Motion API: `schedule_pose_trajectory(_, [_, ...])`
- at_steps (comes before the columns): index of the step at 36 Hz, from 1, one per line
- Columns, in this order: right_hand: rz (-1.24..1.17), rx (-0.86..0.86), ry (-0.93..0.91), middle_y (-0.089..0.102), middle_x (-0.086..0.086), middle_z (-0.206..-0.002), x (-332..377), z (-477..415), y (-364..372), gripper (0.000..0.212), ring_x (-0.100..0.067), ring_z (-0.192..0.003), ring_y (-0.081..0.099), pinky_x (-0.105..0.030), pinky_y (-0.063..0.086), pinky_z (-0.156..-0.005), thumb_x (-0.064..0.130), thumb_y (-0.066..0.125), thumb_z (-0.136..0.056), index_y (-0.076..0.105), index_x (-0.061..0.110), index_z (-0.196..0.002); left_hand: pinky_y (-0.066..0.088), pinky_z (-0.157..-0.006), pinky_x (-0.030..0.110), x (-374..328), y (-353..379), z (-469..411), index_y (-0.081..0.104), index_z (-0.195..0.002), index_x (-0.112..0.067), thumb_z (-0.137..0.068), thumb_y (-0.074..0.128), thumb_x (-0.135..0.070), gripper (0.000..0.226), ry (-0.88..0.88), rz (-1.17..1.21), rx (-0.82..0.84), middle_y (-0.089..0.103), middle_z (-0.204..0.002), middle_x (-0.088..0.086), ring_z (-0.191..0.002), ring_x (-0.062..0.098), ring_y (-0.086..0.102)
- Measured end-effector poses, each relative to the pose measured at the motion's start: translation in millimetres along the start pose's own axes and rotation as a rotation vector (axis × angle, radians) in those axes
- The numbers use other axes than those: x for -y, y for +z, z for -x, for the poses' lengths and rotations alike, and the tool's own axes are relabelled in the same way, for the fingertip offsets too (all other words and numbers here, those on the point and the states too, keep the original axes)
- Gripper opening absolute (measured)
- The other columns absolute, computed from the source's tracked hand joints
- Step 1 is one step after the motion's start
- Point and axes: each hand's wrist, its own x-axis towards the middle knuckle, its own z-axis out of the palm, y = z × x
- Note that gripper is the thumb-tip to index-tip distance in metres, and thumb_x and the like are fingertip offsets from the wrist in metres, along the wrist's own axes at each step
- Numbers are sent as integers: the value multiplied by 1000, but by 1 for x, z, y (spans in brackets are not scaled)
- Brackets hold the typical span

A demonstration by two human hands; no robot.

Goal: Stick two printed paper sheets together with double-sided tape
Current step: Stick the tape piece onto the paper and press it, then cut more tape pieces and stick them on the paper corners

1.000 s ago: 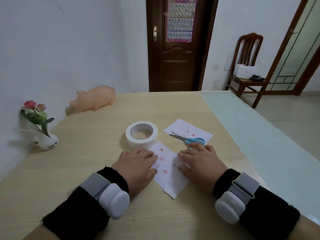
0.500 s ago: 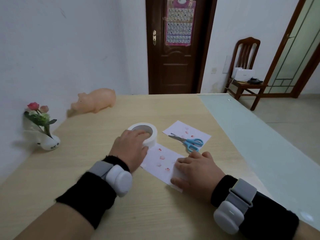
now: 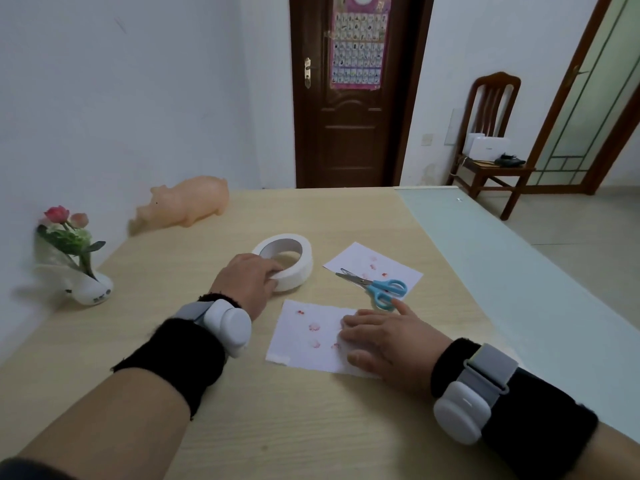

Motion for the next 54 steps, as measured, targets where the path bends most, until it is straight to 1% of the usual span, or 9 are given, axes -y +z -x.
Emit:
schedule_pose_trajectory(4, [-54,-3,-29,38,14,-146,-1,-9,1,55,-3,-139,24,-41,-3,-116,56,28,-88,48,28,-131,34,-99,31,-3,-4,-1,61,-117,-26,-89,55,-22,29,-33,112,-81,58,-121,-1,-124,18,40])
schedule_pose_trajectory(11, [-98,-56,-41,39,14,-145,-1,-18,6,38,-4,-140,21,-40,-2,-115,42,41,-96,49,26,-130,32,-81,22,-7,-9,2,62,-112,-23,-89,57,-22,24,-40,308,-122,63,-108,-5,-103,14,53])
schedule_pose_trajectory(15, [-202,-152,-82,46,11,-141,-5,-23,11,53,-7,-139,27,-41,4,-116,59,32,-86,62,28,-118,34,-76,19,-10,-6,5,62,-101,-28,-88,59,-19,16,-30,446,-89,62,-92,-13,-93,12,57])
schedule_pose_trajectory(19, [-384,-502,-20,65,5,-114,-7,-32,10,51,-7,-106,57,-27,38,-95,55,38,-81,74,22,-96,34,-66,0,-15,-7,9,64,-98,-27,-87,62,-17,15,-2,552,-102,63,-89,-14,-85,6,57])
schedule_pose_trajectory(24, [-561,-837,184,57,18,-74,-4,-51,-18,12,2,-67,55,-3,36,-67,19,65,-84,75,19,-90,33,-69,-2,-25,-16,14,65,-97,-27,-86,64,-16,16,70,616,-118,64,-90,-15,-86,-3,57])
schedule_pose_trajectory(31, [-741,-829,236,65,7,-84,3,-67,-37,15,-1,-74,60,-2,41,-65,16,65,-84,75,19,-95,34,-70,-2,-40,-22,23,61,-92,-33,-85,64,-13,21,183,611,-121,63,-88,-22,-81,-17,53])
schedule_pose_trajectory(39, [-761,-785,201,62,15,-83,9,-67,-28,14,-12,-75,65,-37,55,-78,14,68,-82,76,25,-88,35,-71,-2,-42,-18,27,57,-89,-36,-83,64,-9,28,216,615,-135,61,-87,-25,-82,-19,54])
schedule_pose_trajectory(47, [-781,-777,208,62,16,-79,10,-64,-31,13,-5,-67,61,-26,53,-72,14,68,-81,76,23,-83,34,-70,-3,-39,-15,24,59,-92,-32,-84,64,-11,23,180,588,-145,60,-88,-26,-82,-21,53])
schedule_pose_trajectory(54, [-868,-809,238,66,14,-79,7,-60,-32,26,1,-68,60,-21,48,-74,13,70,-79,67,38,-74,34,-71,-3,-39,-18,25,58,-90,-35,-83,65,-12,25,176,601,-147,61,-89,-25,-83,-21,54])
